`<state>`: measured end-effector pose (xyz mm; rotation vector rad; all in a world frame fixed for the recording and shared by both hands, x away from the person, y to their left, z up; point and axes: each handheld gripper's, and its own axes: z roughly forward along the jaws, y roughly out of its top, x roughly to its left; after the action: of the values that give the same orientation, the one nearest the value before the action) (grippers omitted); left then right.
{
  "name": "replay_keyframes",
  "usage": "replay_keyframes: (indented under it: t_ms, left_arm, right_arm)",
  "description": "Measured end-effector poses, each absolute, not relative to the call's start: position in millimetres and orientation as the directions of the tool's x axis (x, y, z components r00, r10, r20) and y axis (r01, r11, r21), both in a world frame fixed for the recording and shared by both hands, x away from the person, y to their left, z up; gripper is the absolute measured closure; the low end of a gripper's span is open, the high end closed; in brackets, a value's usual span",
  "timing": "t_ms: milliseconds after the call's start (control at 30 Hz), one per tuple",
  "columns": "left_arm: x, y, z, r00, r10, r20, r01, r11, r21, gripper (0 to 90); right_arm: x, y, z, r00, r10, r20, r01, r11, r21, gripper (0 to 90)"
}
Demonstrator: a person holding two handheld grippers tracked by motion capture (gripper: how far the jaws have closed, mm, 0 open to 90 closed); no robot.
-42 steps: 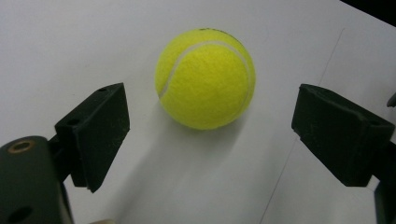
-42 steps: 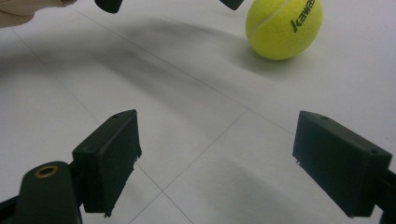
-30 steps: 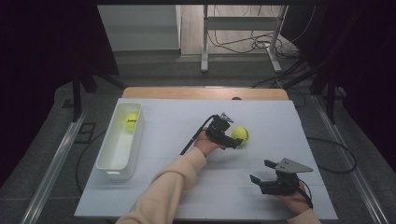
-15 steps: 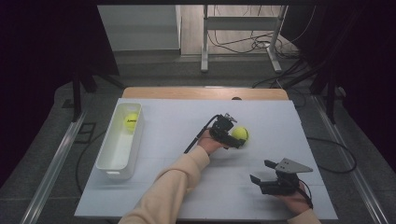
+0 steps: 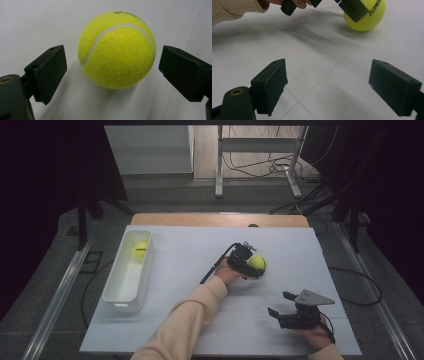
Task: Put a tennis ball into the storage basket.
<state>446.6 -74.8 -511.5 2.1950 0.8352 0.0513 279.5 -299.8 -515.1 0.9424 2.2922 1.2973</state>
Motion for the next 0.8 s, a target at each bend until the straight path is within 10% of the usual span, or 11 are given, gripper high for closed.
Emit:
replay_keyframes:
  t_ms: [300, 800]
  left_arm:
    - [448.7, -79.0, -514.0, 0.788, 0.573, -0.224, 0.543, -0.476, 0.692, 25.1]
    - [442.0, -69.7, -498.0, 0.793, 0.578, -0.193, 0.52, -0.476, 0.709, 25.9]
  right_arm:
    - [279.2, -300.2, -515.1, -0.721, 0.692, 0.027, 0.379, 0.361, 0.852, 15.2]
    - [278.8, -300.5, -514.6, -0.719, 0.694, 0.023, 0.376, 0.361, 0.853, 15.2]
